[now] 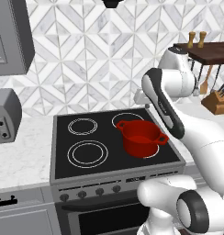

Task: Put the bell pepper and lemon wedge in the pot. Retrieve the spatula and lightly stir the vegetables in the pot.

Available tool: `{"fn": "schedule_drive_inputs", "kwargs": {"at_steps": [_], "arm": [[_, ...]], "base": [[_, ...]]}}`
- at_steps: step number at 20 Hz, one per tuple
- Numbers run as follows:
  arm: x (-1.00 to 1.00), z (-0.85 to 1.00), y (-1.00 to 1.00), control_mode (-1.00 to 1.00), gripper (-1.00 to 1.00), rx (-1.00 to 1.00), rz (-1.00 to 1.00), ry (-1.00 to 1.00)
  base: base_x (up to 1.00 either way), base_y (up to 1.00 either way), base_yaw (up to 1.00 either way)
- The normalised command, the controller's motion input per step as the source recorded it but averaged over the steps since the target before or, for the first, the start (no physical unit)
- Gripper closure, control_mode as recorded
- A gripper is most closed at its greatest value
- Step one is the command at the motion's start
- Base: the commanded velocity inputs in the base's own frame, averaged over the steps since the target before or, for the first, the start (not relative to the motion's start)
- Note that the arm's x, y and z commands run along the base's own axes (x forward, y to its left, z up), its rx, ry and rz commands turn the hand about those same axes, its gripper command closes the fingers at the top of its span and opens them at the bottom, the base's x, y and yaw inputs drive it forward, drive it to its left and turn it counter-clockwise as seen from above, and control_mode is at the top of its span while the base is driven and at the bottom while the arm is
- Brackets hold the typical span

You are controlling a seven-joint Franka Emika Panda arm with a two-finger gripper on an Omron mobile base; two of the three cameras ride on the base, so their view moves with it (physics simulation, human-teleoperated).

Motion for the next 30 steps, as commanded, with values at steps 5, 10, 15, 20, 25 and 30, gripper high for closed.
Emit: {"fn": "schedule_drive_inputs", "kwargs": {"at_steps": [5,10,15,20,25,30], "arm": [[0.0,0.0,-0.22,-1.0,-1.0,0.0,0.0,-0.01],[0.0,-0.09,-0.88,-1.0,-1.0,0.0,-0.05,0.0],[0.05,-0.22,-1.0,-1.0,-1.0,0.0,-0.1,0.0],[0.06,-0.32,-1.0,-1.0,-1.0,0.0,-0.13,0.02],[0.1,-0.38,-1.0,-1.0,-1.0,0.0,-0.14,0.05],[0.19,-0.4,-1.0,-1.0,-1.0,0.0,-0.1,0.07]], "base": [[0.0,0.0,0.0],[0.0,0.0,0.0],[0.0,0.0,0.0],[0.0,0.0,0.0],[0.0,0.0,0.0],[0.0,0.0,0.0]]}}
